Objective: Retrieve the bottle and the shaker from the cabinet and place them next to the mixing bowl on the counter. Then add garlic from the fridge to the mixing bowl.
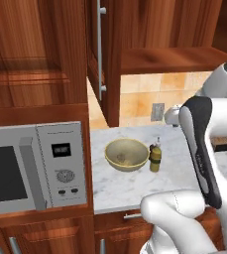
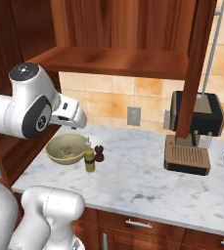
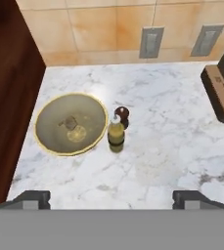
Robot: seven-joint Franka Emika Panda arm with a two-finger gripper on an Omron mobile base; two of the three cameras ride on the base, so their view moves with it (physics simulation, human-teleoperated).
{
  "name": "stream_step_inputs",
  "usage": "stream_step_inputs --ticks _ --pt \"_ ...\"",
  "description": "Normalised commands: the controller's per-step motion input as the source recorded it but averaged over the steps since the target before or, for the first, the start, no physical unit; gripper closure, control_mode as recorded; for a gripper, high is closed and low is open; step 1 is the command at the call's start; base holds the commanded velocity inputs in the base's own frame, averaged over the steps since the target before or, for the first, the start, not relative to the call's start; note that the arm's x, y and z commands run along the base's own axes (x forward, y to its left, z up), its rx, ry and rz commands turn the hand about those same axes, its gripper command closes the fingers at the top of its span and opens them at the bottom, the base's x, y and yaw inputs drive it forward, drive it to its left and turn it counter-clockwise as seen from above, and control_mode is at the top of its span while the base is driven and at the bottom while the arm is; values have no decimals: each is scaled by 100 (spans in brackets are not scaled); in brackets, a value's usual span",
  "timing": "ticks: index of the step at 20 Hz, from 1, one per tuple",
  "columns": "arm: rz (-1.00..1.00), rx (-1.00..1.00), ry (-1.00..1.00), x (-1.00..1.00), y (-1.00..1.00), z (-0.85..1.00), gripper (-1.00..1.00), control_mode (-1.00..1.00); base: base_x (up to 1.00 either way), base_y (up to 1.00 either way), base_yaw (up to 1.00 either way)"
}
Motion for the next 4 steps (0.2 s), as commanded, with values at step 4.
stream_step_inputs --ticks 4 --pt "0 0 -12 -97 -9 49 -100 -100 0 0 0"
